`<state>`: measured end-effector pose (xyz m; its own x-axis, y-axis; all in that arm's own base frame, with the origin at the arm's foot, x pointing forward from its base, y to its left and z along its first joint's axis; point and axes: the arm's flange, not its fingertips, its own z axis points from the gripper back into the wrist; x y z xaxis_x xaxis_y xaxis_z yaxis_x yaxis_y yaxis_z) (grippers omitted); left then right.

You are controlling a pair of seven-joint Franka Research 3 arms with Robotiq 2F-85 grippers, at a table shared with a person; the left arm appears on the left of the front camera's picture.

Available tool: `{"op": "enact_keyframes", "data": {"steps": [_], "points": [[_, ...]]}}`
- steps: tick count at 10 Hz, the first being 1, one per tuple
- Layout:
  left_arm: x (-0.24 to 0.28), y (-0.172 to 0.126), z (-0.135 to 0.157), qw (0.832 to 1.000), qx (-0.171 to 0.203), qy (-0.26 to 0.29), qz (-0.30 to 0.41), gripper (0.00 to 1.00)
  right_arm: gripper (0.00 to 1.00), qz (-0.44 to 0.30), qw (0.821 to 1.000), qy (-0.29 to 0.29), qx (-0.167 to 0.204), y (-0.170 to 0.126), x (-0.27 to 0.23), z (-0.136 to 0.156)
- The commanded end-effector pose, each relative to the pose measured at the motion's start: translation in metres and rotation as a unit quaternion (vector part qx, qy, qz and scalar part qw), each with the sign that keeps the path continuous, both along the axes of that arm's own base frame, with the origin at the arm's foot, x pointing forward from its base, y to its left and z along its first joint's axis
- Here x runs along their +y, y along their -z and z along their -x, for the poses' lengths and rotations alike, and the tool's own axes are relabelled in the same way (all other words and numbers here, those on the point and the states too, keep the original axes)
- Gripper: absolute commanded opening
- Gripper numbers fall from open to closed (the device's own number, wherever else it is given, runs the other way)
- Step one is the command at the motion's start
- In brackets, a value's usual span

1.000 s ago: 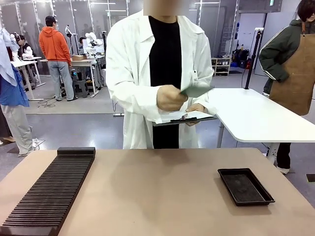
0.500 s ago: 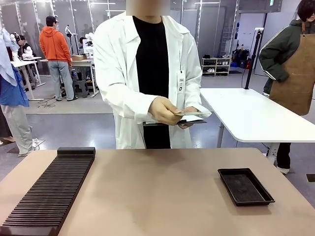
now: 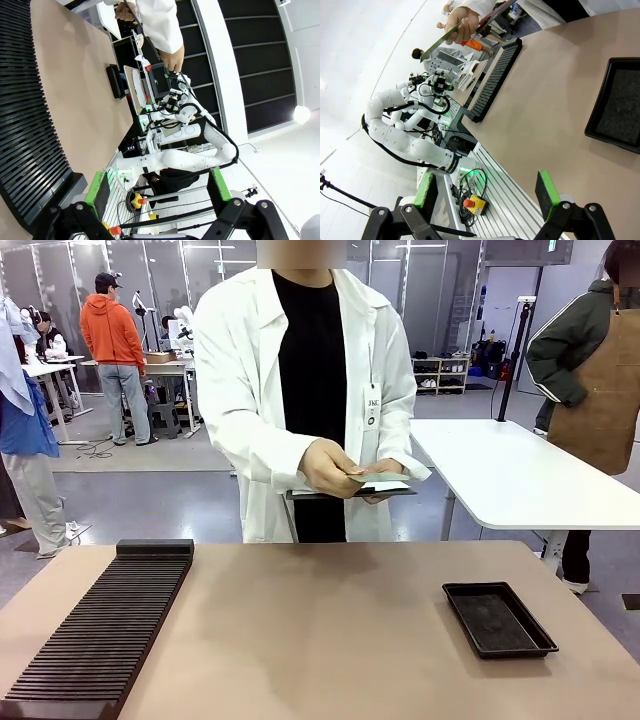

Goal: Inspect the PCB.
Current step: Pick up the Blank PCB that the human is holding.

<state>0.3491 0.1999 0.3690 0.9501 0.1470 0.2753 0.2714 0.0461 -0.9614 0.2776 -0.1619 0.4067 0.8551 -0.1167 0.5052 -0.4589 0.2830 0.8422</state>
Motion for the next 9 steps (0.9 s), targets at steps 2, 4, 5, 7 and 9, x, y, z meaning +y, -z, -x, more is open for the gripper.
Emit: {"op": "enact_keyframes", "data": {"steps": [2,4,5,7,9], "points": [[0.001,-0.003,-0.003,1.000,0.002,0.001,-0.002,1.00,1.00,0.000,0.999,-0.008,0.051,-0.042,0.037,-0.013],[0.001,-0.003,-0.003,1.000,0.002,0.001,-0.002,1.00,1.00,-0.006,0.996,-0.015,0.090,-0.069,0.073,-0.035],[0.001,-0.003,-0.003,1.000,0.002,0.001,-0.002,1.00,1.00,-0.014,0.994,-0.018,0.111,-0.081,0.093,-0.047],[0.001,-0.003,-0.003,1.000,0.002,0.001,-0.002,1.00,1.00,-0.028,0.988,-0.017,0.151,-0.102,0.131,-0.070],[0.001,-0.003,-0.003,1.000,0.002,0.001,-0.002,1.00,1.00,-0.042,0.983,-0.020,0.177,-0.117,0.165,-0.089]]}}
